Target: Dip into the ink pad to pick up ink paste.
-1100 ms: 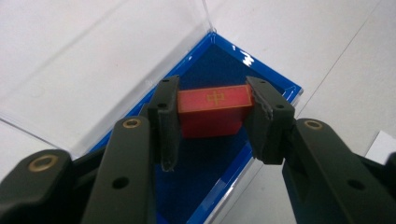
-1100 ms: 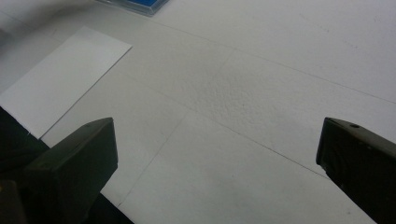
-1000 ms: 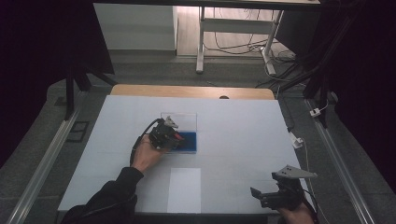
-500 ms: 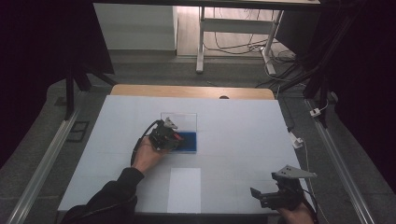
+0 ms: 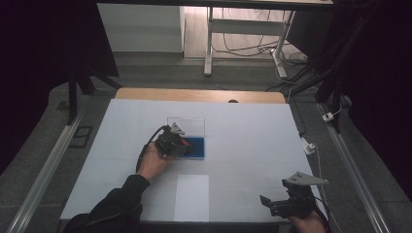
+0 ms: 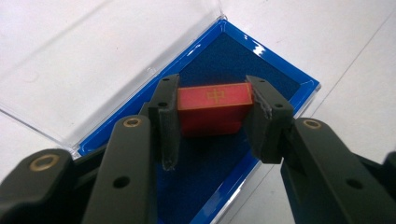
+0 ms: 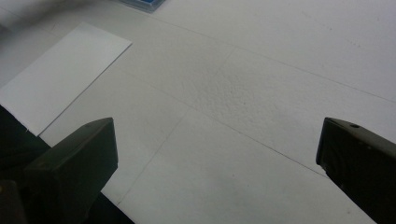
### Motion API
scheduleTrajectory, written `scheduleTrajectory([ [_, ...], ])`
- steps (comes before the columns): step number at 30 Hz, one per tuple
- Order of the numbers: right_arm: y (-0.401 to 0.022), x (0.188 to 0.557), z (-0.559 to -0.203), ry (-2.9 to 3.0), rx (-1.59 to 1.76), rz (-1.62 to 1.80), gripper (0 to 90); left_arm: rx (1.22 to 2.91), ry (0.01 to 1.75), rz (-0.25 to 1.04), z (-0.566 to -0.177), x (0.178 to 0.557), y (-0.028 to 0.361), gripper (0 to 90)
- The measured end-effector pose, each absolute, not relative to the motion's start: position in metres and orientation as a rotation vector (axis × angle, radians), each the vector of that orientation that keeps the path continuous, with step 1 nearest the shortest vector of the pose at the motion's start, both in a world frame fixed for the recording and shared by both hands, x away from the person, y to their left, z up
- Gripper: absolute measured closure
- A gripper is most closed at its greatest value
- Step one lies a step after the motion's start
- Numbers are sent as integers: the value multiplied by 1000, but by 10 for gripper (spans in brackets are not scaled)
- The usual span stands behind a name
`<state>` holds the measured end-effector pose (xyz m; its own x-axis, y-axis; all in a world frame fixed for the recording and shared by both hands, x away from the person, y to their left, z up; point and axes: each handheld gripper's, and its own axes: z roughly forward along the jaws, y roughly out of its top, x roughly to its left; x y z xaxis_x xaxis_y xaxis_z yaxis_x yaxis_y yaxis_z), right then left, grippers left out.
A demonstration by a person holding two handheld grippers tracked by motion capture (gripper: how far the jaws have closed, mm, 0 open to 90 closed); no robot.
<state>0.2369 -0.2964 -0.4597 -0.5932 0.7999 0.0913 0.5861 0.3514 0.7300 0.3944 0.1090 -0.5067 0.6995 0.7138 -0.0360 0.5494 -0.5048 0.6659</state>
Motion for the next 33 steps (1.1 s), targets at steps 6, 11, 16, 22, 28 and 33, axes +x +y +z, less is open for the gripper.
scheduleTrajectory([
  [6, -296, 237, -460, 2340, 1228, 1077, 0, 2264, 945, 370, -506, 391, 104, 590],
  [11, -296, 237, -460, 2341, 1226, 1078, 0, 2255, 952, 368, -506, 391, 105, 589],
  [16, -296, 237, -460, 2338, 1226, 1087, 0, 2261, 947, 351, -504, 393, 106, 585],
  [22, -297, 237, -460, 2340, 1219, 1087, 0, 2262, 939, 377, -496, 394, 108, 581],
  [28, -296, 237, -460, 2342, 1218, 1084, 0, 2208, 938, 374, -487, 391, 123, 581],
  [33, -296, 237, -460, 2343, 1218, 1083, 0, 2196, 954, 343, -492, 393, 129, 581],
])
